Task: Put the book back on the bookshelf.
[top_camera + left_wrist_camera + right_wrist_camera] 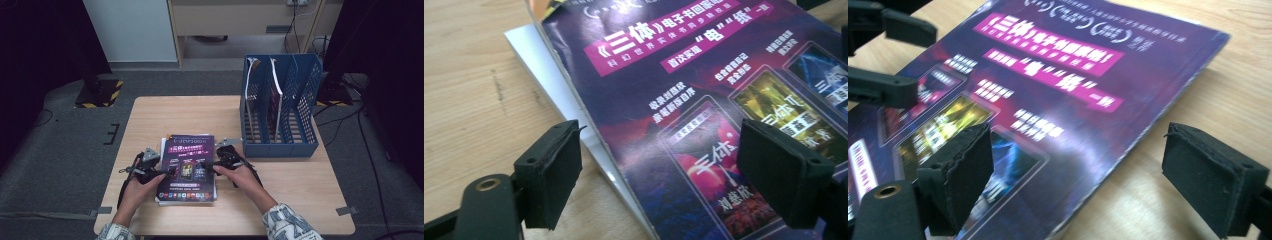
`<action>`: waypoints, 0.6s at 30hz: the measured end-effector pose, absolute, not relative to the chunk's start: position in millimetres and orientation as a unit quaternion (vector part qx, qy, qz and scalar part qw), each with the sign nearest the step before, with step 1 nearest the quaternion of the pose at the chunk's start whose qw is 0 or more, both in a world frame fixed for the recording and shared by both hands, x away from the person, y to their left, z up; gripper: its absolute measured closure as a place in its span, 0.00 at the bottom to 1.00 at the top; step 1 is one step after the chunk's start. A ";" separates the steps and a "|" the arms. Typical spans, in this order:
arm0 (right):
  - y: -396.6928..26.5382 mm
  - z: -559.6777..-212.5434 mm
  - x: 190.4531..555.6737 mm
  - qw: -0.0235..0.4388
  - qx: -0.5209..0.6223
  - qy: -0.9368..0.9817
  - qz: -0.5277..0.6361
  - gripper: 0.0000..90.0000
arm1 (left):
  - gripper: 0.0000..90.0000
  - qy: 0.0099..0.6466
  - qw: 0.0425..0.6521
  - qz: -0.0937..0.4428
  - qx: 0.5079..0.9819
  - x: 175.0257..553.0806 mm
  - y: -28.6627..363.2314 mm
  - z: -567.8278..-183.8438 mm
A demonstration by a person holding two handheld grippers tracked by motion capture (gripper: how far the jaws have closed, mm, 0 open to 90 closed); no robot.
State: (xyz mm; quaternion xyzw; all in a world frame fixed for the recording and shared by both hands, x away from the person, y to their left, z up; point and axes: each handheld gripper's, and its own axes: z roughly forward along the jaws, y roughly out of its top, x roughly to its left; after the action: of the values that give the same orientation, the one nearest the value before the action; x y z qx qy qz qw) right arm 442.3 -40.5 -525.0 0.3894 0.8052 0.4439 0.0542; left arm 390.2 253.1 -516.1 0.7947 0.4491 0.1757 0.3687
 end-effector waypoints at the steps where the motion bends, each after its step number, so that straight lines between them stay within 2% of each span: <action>1: -41.0 -525.8 445.1 0.054 0.390 0.807 0.441 0.14 | 0.22 0.450 0.371 0.177 0.793 390.1 253.1 -516.1; 9: -34.5 -536.1 464.7 0.027 0.409 0.800 0.438 0.13 | 0.25 0.444 0.369 0.176 0.797 390.0 248.8 -515.7; 18: -29.9 -537.9 472.0 0.030 0.403 0.798 0.446 0.13 | 0.25 0.444 0.369 0.176 0.797 389.9 248.6 -516.1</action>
State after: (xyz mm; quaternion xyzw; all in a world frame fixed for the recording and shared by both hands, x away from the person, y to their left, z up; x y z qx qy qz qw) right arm 472.0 -29.9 -537.9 0.4028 0.7985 0.4464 0.0302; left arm 389.9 248.6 -516.1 0.7973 0.4437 0.1762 0.3694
